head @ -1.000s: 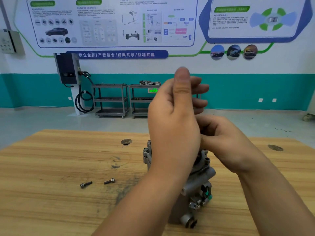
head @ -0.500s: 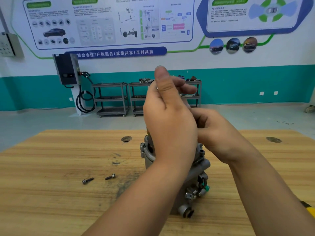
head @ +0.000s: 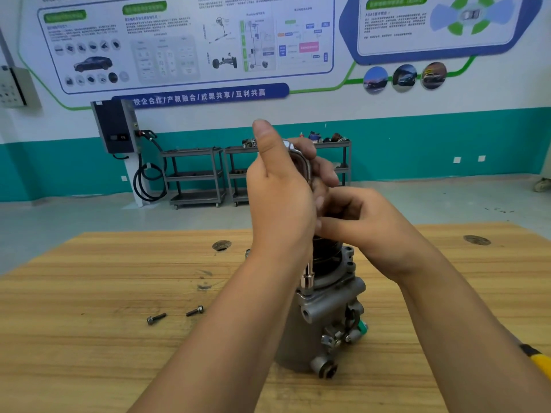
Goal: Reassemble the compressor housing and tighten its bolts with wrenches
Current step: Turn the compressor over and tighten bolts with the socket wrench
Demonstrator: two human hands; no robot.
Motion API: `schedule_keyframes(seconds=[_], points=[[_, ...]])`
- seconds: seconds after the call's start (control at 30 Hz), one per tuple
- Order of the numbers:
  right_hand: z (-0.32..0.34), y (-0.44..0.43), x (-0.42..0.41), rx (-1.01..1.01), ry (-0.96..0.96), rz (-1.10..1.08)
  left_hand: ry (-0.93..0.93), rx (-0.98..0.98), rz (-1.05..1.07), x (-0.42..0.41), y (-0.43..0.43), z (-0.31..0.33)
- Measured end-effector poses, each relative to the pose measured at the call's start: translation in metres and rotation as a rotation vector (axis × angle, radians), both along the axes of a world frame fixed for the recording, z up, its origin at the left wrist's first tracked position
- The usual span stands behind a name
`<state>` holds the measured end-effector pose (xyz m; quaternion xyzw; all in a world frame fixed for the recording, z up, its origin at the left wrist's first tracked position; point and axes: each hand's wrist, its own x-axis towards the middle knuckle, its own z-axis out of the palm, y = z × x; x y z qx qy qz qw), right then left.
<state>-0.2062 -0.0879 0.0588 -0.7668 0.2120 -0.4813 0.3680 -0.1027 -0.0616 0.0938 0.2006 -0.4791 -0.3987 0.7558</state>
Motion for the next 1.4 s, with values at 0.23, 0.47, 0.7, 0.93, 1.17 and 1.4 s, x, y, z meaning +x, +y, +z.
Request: schedule_keyframes(seconds=[0.23, 0.47, 0.7, 0.93, 1.17, 1.4], points=[[-0.003, -0.005, -0.002, 0.018, -0.026, -0.011, -0.006, 0.110, -0.361, 0.014, -0.010, 0.005], [-0.004, -0.005, -0.002, 0.038, -0.023, -0.061, -0.061, 0.213, -0.723, 0.026, -0.020, 0.009], [-0.004, -0.005, -0.002, 0.008, 0.014, -0.100, -0.148, 0.332, -1.103, 0.035, -0.033, 0.015], [-0.003, -0.004, -0.004, 0.004, 0.045, -0.084, -0.006, 0.548, -1.540, 0.043, -0.037, 0.015], [-0.002, -0.003, -0.004, -0.021, 0.086, -0.124, -0.376, 0.317, -0.216, 0.021, -0.015, 0.014], [-0.002, -0.001, -0.003, -0.036, 0.081, -0.132, -0.771, 0.114, 0.417, 0.013, -0.004, 0.017]])
